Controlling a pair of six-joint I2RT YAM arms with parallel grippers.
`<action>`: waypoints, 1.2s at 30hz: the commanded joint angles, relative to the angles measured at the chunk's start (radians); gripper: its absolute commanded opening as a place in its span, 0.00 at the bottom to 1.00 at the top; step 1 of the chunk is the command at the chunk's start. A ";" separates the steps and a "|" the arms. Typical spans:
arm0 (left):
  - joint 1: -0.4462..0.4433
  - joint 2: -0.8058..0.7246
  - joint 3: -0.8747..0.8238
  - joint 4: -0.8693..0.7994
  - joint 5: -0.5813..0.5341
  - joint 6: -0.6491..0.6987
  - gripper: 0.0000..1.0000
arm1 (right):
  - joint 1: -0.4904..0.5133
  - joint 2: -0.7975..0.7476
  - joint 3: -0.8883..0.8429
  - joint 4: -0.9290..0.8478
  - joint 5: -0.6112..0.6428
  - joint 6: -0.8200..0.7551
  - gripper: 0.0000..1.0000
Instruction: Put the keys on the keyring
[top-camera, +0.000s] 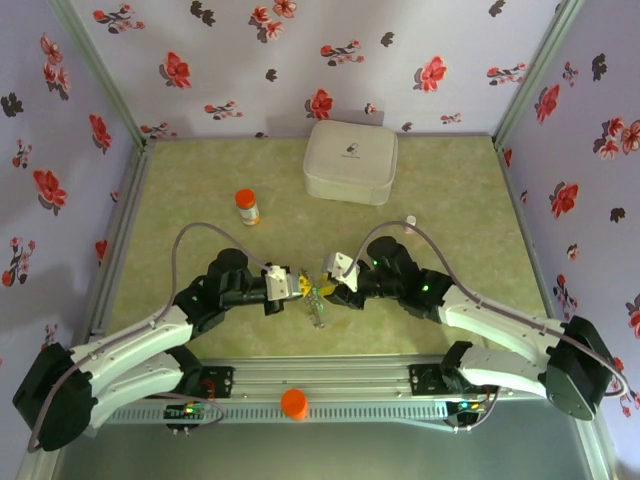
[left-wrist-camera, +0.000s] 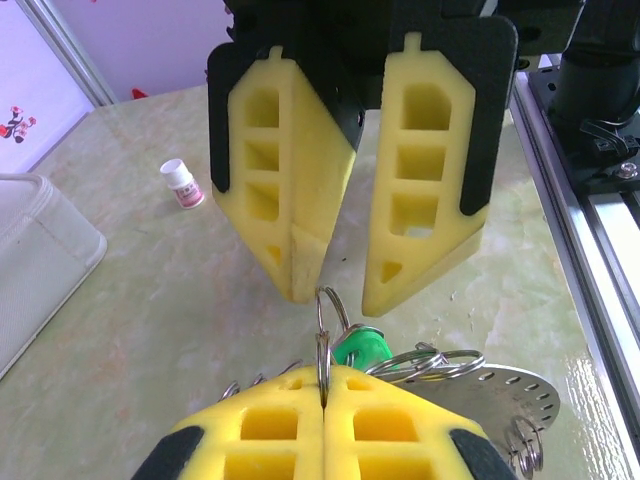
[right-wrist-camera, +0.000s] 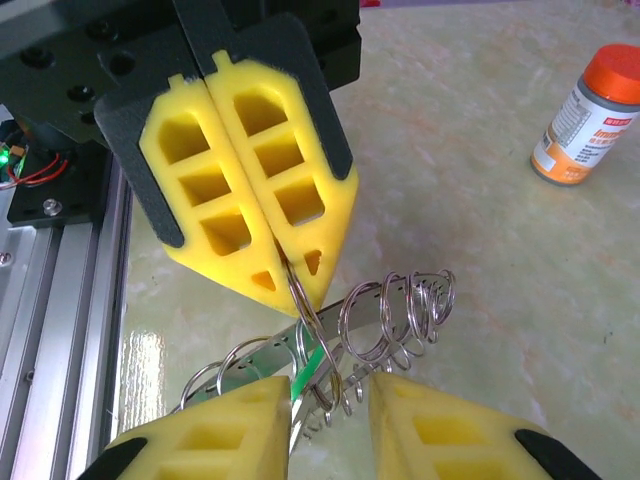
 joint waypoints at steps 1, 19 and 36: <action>-0.007 -0.026 0.004 0.065 0.026 -0.003 0.00 | -0.005 -0.029 -0.005 0.020 -0.003 0.013 0.25; -0.007 -0.045 0.015 0.074 0.050 -0.015 0.00 | -0.004 0.002 -0.003 0.050 0.020 0.037 0.00; -0.006 -0.041 0.012 0.150 0.053 -0.045 0.00 | -0.004 -0.043 -0.038 0.041 0.052 0.050 0.19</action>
